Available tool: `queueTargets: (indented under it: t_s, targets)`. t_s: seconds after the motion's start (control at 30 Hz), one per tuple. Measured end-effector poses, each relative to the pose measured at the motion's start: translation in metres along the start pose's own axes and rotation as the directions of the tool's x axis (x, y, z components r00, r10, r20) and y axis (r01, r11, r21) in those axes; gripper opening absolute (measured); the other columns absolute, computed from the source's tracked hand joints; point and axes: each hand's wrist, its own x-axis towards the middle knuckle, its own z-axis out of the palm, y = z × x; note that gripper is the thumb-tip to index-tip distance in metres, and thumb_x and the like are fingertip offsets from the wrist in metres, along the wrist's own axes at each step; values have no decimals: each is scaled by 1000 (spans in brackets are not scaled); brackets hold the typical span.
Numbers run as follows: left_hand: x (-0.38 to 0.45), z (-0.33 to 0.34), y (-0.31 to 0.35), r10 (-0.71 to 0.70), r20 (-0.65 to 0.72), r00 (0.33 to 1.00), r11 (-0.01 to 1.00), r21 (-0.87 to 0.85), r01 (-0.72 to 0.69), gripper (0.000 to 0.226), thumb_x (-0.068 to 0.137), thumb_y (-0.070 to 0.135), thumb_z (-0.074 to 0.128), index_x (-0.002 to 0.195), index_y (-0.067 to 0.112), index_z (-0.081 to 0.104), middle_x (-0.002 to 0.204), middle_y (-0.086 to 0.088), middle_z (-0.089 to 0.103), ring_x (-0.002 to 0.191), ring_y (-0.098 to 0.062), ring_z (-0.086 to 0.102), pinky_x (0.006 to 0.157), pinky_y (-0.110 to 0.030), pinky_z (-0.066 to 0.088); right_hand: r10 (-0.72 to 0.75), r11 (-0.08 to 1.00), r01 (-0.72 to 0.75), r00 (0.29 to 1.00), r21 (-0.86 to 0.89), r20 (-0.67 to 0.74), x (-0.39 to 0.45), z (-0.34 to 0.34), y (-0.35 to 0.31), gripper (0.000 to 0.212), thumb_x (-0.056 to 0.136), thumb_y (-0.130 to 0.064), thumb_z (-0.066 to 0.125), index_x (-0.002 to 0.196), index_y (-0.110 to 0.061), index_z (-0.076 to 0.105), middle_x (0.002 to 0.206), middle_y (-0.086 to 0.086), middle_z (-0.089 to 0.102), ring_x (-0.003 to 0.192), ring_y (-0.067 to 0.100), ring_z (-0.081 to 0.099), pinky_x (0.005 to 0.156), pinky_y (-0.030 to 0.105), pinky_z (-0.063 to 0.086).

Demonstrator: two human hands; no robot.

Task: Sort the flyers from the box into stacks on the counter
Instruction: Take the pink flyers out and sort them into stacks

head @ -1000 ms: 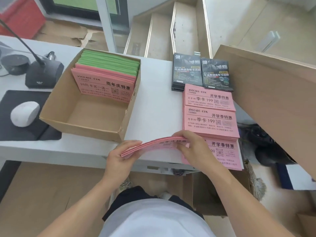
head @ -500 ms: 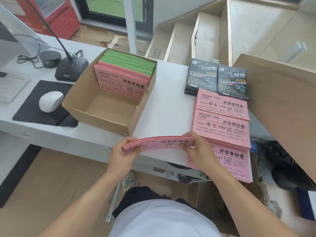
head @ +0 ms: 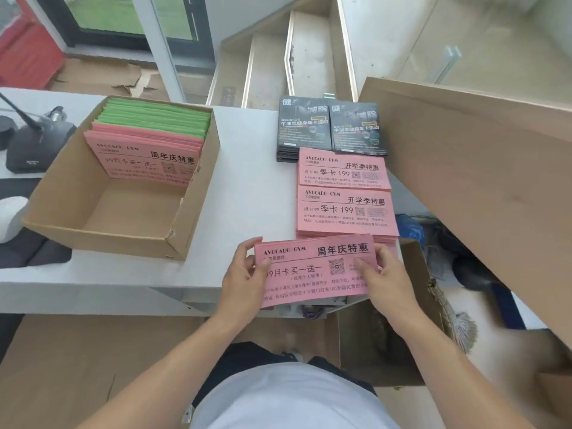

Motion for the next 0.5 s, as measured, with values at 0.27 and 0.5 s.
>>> queueTargets:
  t_s: [0.27, 0.5]
  targets:
    - [27, 51, 2, 47, 58, 997, 959, 278, -61, 59, 99, 29, 64, 149, 32, 33, 115, 7, 62, 83, -5, 66, 64, -21, 55, 35, 943, -117, 966, -311, -257, 6, -33, 36, 32, 94, -38, 68, 124, -37, 55, 106, -19, 67, 92, 3, 67, 69, 28, 55]
    - [7, 47, -17, 69, 37, 997, 754, 652, -77, 121, 66, 66, 84, 158, 22, 19, 146, 5, 37, 133, -15, 41, 112, -41, 41, -10, 871, -98, 976, -482, -217, -5, -39, 41, 65, 85, -46, 77, 141, -31, 48, 143, -6, 46, 132, 15, 42, 110, 44, 41]
